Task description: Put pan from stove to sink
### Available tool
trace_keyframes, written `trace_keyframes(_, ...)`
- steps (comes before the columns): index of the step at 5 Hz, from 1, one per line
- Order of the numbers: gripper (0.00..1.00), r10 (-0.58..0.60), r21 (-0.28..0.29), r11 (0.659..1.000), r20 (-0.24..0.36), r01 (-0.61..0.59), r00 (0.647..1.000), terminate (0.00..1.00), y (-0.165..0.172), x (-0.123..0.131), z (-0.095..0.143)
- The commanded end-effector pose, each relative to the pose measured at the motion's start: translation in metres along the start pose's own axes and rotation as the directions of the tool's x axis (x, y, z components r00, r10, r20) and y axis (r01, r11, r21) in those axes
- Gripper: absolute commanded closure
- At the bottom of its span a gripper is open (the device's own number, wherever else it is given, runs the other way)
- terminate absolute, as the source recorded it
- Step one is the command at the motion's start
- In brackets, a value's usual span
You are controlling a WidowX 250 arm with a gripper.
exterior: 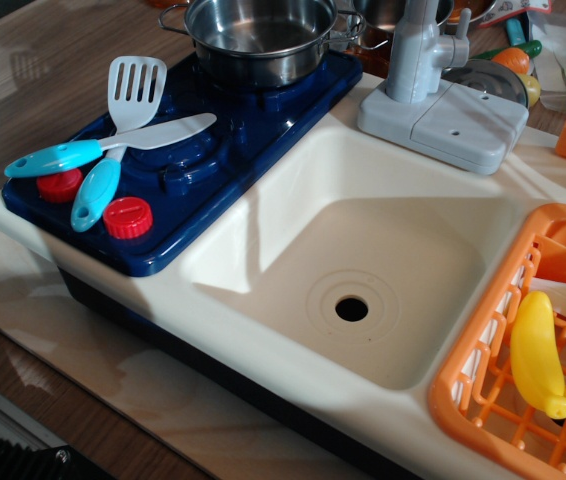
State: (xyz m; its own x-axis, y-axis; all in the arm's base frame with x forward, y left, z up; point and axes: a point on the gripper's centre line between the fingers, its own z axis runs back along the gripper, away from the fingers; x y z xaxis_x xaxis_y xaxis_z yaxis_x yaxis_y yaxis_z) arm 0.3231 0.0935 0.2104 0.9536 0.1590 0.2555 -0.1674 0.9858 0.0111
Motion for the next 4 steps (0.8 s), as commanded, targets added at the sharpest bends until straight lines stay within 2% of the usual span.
trace_keyframes(1, 0.0, 0.0, 0.0, 1.0, 0.0, 0.0, 1.0, 0.0, 0.0, 0.0, 0.0)
trace_keyframes(2, 0.0, -0.165, -0.016, 0.986, 0.044, 0.166, 0.985, 0.0, -0.009, -0.001, 0.001)
trace_keyframes(3, 0.0, -0.278, -0.039, 0.959, 0.051, 0.28, 0.959, 0.0, -0.021, -0.003, 0.004)
trace_keyframes(4, 0.0, -0.448, -0.036, 0.891, 0.101, 0.453, 0.888, 0.0, -0.033, -0.017, 0.0)
